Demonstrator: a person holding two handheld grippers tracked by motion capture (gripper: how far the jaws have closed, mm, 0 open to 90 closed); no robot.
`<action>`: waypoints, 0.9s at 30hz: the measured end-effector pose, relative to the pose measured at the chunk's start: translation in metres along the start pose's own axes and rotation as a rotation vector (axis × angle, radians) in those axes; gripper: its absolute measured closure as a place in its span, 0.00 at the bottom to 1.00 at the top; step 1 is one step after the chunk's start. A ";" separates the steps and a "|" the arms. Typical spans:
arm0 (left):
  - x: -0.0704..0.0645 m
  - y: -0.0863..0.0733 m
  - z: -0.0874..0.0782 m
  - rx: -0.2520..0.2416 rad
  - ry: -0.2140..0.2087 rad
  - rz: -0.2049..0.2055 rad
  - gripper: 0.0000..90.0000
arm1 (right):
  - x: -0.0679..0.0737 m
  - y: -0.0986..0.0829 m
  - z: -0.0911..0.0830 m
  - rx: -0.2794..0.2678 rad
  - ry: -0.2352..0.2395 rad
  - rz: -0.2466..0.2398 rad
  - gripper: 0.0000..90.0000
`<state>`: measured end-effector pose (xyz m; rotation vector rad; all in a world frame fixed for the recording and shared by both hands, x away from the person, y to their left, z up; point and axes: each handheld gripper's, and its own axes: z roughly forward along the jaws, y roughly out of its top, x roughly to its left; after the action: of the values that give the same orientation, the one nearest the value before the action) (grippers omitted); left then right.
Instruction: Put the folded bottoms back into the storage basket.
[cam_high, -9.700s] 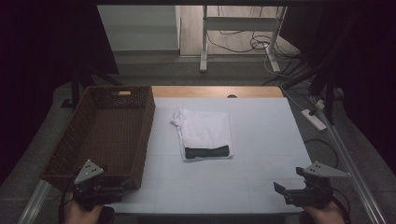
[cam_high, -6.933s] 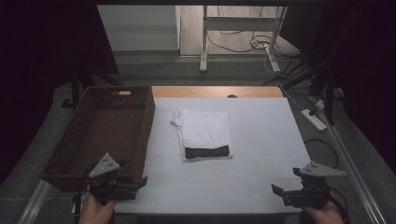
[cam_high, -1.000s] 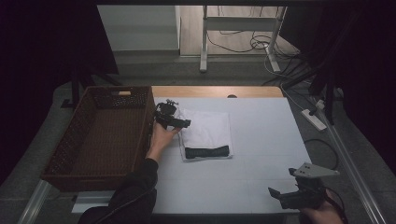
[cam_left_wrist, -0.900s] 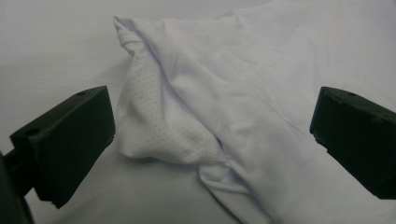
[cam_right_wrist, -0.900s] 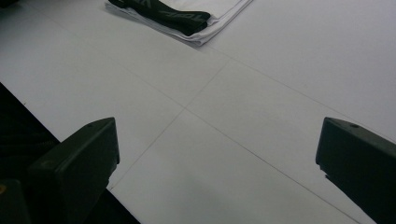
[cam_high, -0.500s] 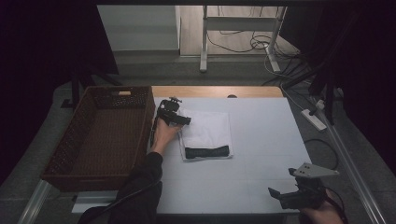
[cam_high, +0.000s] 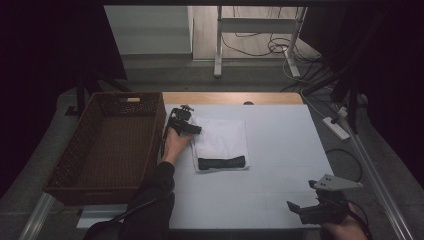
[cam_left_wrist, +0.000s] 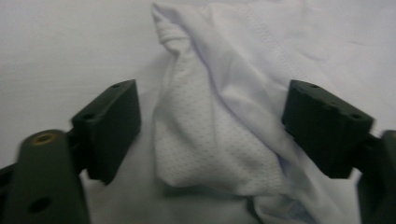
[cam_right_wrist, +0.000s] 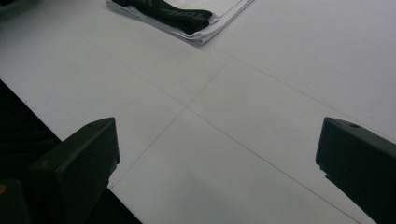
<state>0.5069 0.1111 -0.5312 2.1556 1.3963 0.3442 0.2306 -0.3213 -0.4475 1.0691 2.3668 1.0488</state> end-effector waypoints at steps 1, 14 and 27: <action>-0.001 -0.001 0.000 -0.005 -0.006 0.007 0.29 | 0.000 0.000 0.000 0.000 0.000 -0.001 0.00; -0.007 -0.002 -0.003 -0.026 -0.123 0.056 0.86 | 0.002 0.003 0.002 -0.017 0.043 0.012 0.00; -0.011 -0.002 -0.003 -0.027 -0.097 0.060 0.86 | 0.002 0.013 0.010 -0.075 0.085 0.037 0.00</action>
<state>0.4991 0.1025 -0.5290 2.1659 1.2694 0.2754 0.2412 -0.3091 -0.4447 1.0654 2.3610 1.2097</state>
